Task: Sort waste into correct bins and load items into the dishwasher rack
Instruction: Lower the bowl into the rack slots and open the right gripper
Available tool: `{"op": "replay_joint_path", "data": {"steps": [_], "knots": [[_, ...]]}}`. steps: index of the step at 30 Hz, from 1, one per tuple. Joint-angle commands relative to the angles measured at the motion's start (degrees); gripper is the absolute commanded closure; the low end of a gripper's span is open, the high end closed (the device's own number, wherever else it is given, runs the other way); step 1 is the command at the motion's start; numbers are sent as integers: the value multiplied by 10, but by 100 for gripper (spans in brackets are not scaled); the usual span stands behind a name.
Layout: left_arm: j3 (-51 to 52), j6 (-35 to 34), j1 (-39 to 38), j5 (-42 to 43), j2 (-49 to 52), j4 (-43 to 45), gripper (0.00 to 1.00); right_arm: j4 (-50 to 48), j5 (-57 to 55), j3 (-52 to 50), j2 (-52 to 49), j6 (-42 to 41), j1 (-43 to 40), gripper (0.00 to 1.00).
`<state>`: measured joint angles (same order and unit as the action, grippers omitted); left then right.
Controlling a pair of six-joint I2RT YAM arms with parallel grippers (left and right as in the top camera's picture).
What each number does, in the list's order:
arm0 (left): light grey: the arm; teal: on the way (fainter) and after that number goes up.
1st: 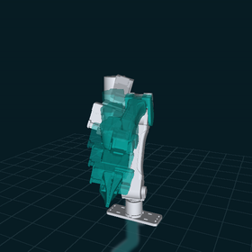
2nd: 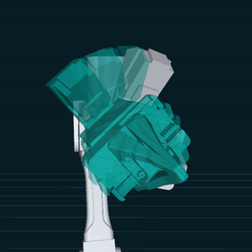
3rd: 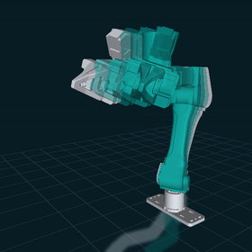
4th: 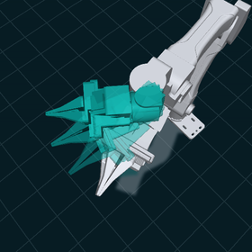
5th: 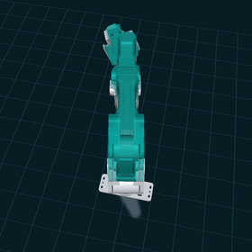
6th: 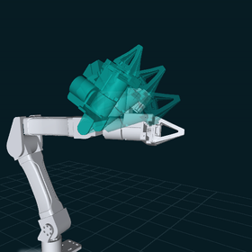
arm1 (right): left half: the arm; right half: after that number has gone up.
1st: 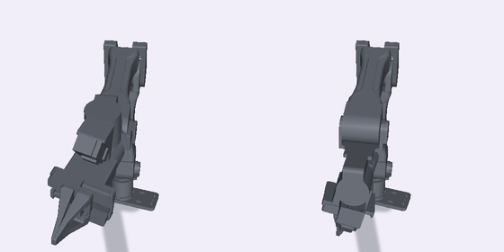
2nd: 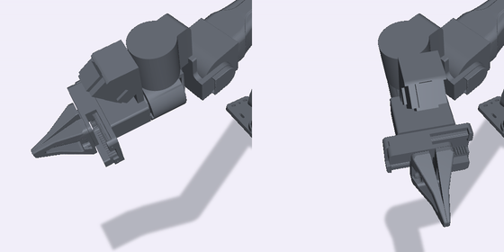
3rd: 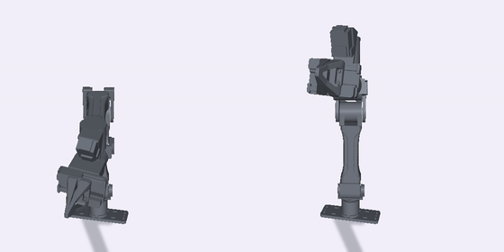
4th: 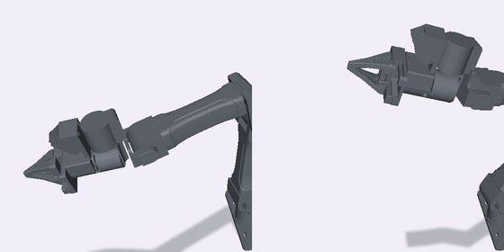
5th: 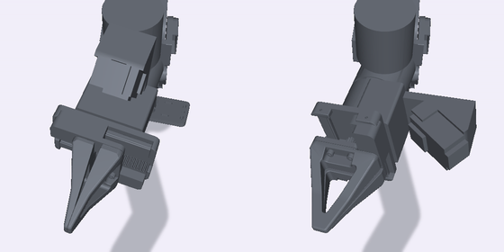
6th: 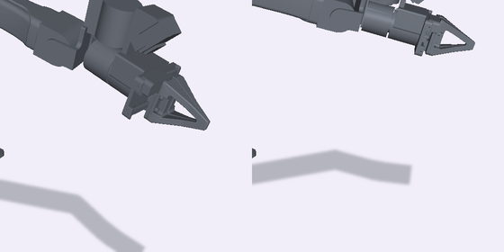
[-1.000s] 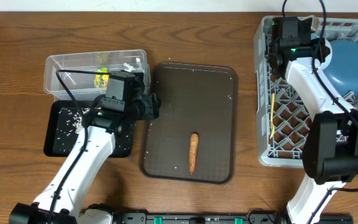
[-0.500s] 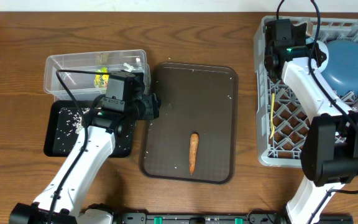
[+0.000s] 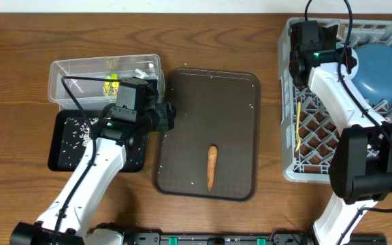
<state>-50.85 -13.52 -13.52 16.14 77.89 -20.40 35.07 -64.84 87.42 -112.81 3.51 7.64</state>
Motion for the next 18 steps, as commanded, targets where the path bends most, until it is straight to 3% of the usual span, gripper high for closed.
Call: {"op": "replay_joint_path", "data": {"steps": [1, 4, 18], "knots": [[-4, 1, 2, -3, -4, -1, 45, -12, -76, -4, -18, 0, 4, 99], [-4, 1, 2, -3, -4, -1, 45, -39, -159, -4, -18, 2, 1, 99], [-4, 1, 2, -3, -4, -1, 45, -57, -125, -4, -18, 26, -17, 99]]}}
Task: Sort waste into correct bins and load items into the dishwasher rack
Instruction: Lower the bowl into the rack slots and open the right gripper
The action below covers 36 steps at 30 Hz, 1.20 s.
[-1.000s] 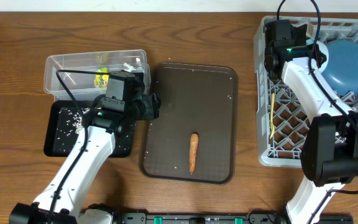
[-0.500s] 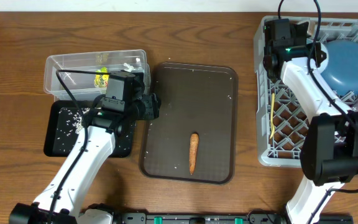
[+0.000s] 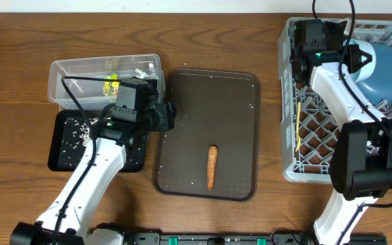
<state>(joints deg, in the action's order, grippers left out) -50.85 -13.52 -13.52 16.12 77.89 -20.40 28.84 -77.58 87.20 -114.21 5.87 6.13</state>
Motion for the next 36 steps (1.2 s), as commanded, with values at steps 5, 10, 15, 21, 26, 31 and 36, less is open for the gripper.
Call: {"op": "replay_joint_path", "data": {"steps": [5, 10, 15, 21, 26, 31, 36], "knots": [[-4, 1, 2, -3, -4, -1, 45, 43, 63, -3, -4, -28, 8, 99], [-4, 1, 2, -3, -4, -1, 44, 63, 109, -3, -5, -42, 17, 99], [-4, 1, 2, -3, -4, -1, 44, 102, 128, -3, -4, -47, 29, 98], [-4, 1, 2, -3, -4, -1, 45, 157, 148, -3, -4, -84, 40, 91], [-4, 1, 2, -3, -4, -1, 45, 208, 165, -3, -4, -116, 45, 55], [-4, 1, 2, -3, -4, -1, 45, 236, 187, -3, 0, -150, 47, 26], [-4, 1, 2, -3, -4, -1, 45, 232, 308, -2, 46, -150, 47, 23]]}}
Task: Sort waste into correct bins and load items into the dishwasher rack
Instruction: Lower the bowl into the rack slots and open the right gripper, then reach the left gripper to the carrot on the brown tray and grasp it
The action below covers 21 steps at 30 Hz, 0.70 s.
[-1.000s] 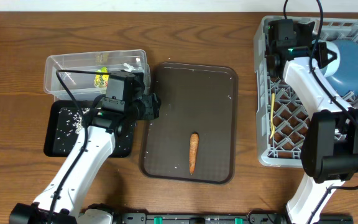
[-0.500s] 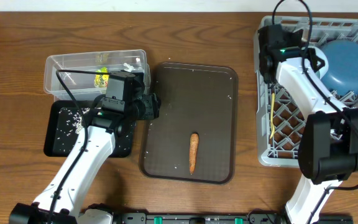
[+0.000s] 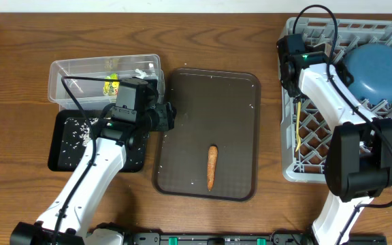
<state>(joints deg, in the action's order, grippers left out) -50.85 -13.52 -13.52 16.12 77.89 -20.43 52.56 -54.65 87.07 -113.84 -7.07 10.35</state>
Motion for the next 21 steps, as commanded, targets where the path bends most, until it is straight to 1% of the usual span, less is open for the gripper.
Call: {"op": "replay_joint_path", "data": {"steps": [1, 5, 8, 12, 14, 16, 21], "knots": [[-4, 1, 2, -3, -4, -1, 45, -12, 110, -1, 56, -12, 5, 21], [-4, 1, 2, -3, -4, -1, 45, -48, 259, -1, 118, 55, 4, 13], [-4, 1, 2, -3, -4, -1, 45, -70, 388, -1, 162, 86, 5, 10], [-4, 1, 2, -3, -4, -1, 44, -83, 617, -1, 189, 101, 9, 12], [-4, 1, 2, -3, -4, -1, 44, -83, 694, -1, 185, 101, 19, 13], [-4, 2, 1, -3, -4, -2, 45, -79, 716, -2, 177, 93, 31, 13], [-4, 58, -23, -4, -4, -37, 45, -79, 683, -2, 160, 63, 43, 13]]}}
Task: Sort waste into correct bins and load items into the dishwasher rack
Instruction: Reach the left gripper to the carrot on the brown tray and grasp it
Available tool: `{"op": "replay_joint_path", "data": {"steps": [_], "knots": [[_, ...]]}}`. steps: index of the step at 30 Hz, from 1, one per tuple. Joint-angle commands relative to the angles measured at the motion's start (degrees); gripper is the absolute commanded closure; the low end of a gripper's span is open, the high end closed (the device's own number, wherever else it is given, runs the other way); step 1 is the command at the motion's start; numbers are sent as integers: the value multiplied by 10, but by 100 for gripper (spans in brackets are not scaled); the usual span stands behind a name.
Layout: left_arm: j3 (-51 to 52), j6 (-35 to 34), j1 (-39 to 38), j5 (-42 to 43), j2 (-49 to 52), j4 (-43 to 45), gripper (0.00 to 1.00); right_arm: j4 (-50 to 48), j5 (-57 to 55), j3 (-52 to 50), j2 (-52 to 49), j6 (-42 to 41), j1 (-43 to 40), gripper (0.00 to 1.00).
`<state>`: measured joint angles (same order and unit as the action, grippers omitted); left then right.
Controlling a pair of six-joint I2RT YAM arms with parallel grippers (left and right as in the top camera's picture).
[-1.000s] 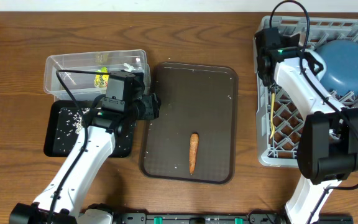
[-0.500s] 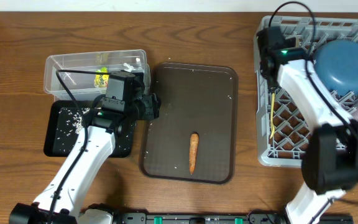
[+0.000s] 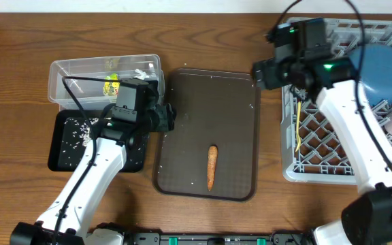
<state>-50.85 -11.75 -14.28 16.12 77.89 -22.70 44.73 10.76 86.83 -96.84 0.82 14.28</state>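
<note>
An orange carrot (image 3: 211, 167) lies on the brown tray (image 3: 182, 76), in its lower middle. My left gripper (image 3: 167, 116) hovers at the tray's left edge, beside the bins; its fingers are a dark blob, and nothing shows in them. My right gripper (image 3: 258, 73) is over the tray's upper right corner, just left of the grey dishwasher rack (image 3: 318, 146); its jaws are hidden under the wrist. A blue bowl (image 3: 386, 68) and a yellow utensil (image 3: 298, 126) sit in the rack.
A clear bin (image 3: 80, 70) holding a yellow scrap (image 3: 111, 85) stands at the back left. In front of it is a black bin (image 3: 63, 153) with white crumbs. A white item rests at the rack's right side.
My right gripper has moved left from the rack's upper left corner to over the tray's upper right corner. The left arm and the carrot have not moved.
My right gripper was at the rack's back left, beside the blue bowl, and stayed close to it at the second moment. Then it stood at the rack's left edge, and now it is over the tray. The left arm kept still throughout.
</note>
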Motion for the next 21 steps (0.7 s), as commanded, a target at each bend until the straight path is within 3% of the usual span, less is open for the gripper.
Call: {"op": "replay_joint_path", "data": {"steps": [1, 13, 14, 21], "knots": [[-4, 52, -24, -4, -4, -25, 44, -2, 17, 1, -11, -24, 4, 13], [-4, 90, -171, -42, 64, -71, 44, -2, -39, 1, -11, -36, -1, 12], [-4, 90, -183, -42, 77, -75, 36, -2, -39, 1, -11, -36, -1, 12], [-4, 93, -243, -40, 151, -129, 21, 1, -39, 1, -11, -36, -1, 11]]}}
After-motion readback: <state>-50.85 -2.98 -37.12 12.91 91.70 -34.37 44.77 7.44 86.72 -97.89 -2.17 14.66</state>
